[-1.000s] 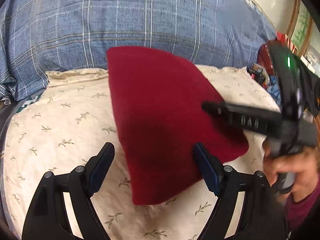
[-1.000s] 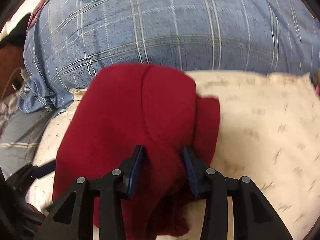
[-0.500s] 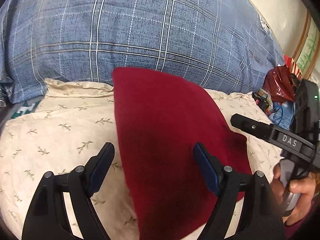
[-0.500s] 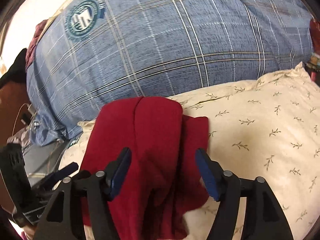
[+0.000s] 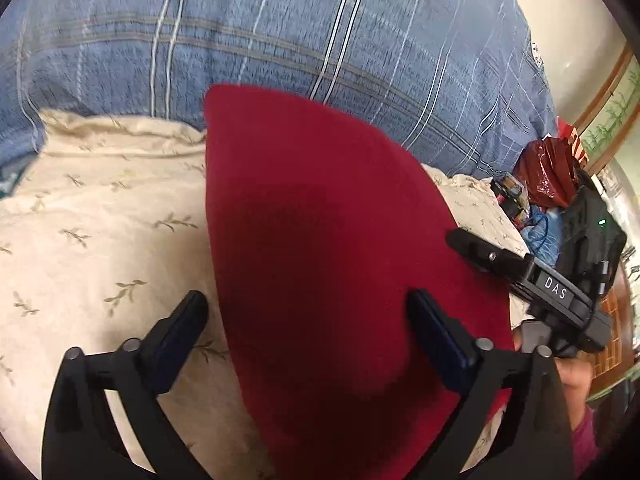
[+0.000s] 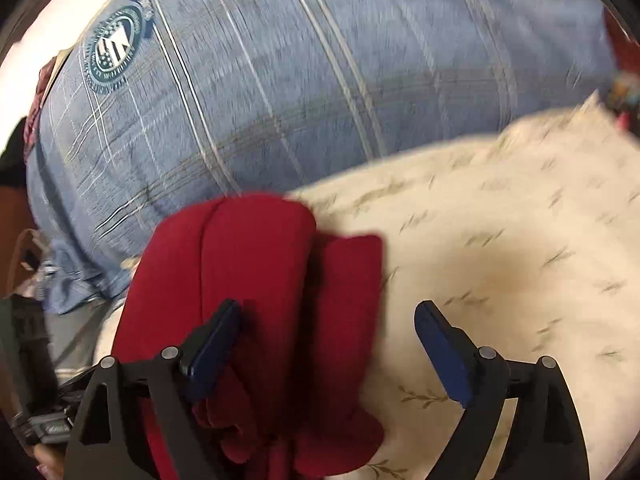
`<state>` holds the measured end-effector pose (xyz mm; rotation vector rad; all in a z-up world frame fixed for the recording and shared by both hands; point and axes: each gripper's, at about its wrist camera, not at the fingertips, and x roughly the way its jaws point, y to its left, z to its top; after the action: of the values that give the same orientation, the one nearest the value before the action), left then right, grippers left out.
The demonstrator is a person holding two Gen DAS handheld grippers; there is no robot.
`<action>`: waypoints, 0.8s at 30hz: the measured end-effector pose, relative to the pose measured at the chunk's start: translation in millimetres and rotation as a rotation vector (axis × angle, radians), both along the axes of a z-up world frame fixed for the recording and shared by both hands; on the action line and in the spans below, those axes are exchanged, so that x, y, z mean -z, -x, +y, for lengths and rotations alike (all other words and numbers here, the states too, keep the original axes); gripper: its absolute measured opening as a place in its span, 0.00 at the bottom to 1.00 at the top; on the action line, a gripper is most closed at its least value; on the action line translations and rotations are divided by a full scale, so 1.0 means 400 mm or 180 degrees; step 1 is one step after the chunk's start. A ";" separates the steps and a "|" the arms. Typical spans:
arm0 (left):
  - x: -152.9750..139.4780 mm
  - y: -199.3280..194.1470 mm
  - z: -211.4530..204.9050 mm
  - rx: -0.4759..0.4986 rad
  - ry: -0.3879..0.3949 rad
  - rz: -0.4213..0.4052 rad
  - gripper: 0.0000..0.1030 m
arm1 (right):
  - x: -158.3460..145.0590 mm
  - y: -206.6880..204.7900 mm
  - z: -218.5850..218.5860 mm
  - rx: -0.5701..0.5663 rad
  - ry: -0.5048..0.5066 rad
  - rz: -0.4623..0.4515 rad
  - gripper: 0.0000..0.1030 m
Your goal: Fold small clothes
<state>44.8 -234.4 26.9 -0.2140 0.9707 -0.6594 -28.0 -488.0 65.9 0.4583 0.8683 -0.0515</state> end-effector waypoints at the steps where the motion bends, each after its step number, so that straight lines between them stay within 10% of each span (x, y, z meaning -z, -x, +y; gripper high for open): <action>1: 0.007 -0.006 -0.002 0.0019 0.0037 0.0048 1.00 | 0.014 -0.005 -0.009 -0.0042 -0.0153 -0.0003 0.88; 7: 0.008 -0.009 -0.029 0.0157 -0.0026 0.0035 1.00 | 0.043 -0.030 0.015 -0.0477 -0.0487 -0.0152 0.88; 14: -0.034 0.016 -0.034 0.0168 -0.0064 -0.0064 0.64 | -0.014 -0.031 0.090 -0.0603 -0.0185 -0.0162 0.37; 24: -0.161 0.193 0.115 0.0216 -0.0031 -0.0049 0.54 | -0.166 0.104 0.220 -0.0962 -0.0274 -0.0234 0.33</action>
<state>-32.4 -188.4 91.3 -0.1679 0.9696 -0.7173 -69.4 -400.1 132.3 0.4026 0.8617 0.2795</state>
